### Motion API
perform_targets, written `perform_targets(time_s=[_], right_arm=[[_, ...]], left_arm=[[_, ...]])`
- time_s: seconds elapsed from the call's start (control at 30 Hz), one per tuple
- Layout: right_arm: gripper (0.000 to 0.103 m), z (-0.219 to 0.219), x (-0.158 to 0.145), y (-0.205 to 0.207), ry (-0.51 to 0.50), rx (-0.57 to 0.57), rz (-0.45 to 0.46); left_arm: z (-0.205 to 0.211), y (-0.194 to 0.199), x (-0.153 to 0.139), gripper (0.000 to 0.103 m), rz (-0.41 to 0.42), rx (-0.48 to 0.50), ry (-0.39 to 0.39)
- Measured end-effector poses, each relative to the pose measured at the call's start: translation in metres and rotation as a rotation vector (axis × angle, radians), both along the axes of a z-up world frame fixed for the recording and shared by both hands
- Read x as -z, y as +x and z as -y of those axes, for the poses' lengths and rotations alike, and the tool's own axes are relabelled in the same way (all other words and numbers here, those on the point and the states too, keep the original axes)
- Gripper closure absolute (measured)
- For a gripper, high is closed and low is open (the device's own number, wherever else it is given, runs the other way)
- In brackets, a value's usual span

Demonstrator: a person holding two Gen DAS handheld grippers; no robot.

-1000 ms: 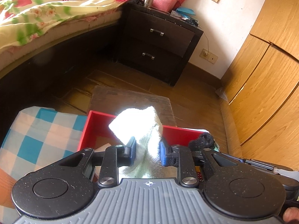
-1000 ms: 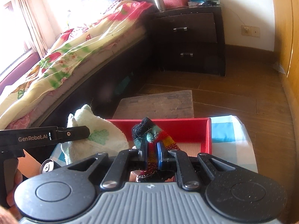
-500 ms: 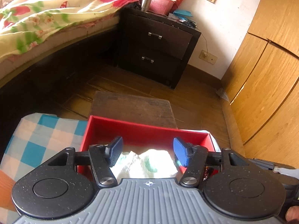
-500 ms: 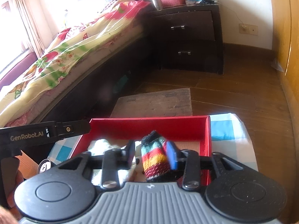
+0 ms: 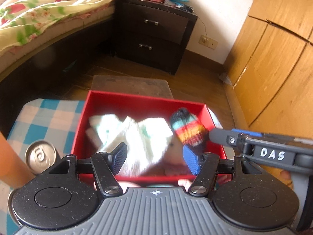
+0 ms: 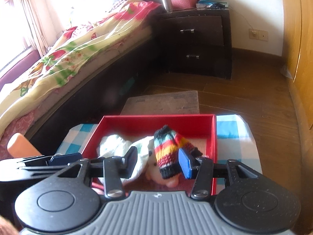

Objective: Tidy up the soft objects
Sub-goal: 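Drop the towel and striped hat into the red box by opening both tools, then move both tools down to the blue face masks on the checked cloth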

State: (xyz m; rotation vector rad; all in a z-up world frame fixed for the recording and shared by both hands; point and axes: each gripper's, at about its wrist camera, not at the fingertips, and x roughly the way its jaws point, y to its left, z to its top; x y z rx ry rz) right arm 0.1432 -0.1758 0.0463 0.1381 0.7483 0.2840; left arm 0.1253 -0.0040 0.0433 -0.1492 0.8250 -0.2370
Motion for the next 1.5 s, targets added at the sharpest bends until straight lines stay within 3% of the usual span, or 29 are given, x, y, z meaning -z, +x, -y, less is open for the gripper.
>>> perform_targets(time_s=[0.17, 0.63, 0.9, 1.5], right_arm=[[0.078, 0.007, 0.001, -0.026, -0.002, 0.002, 0.0], [0.078, 0.03, 0.047, -0.086, -0.037, 0.011, -0.144], [0.078, 0.034, 0.061, -0.107, -0.039, 0.017, -0.18], [0.078, 0.04, 0.076, -0.125, -0.077, 0.001, -0.223]], left_arm=[[0.002, -0.02, 0.004, 0.039, -0.028, 0.027, -0.016], [0.009, -0.086, 0.037, 0.038, -0.162, 0.097, -0.031], [0.015, -0.103, 0.039, 0.038, -0.172, 0.114, -0.026], [0.048, -0.124, 0.058, 0.034, -0.144, 0.125, 0.194]])
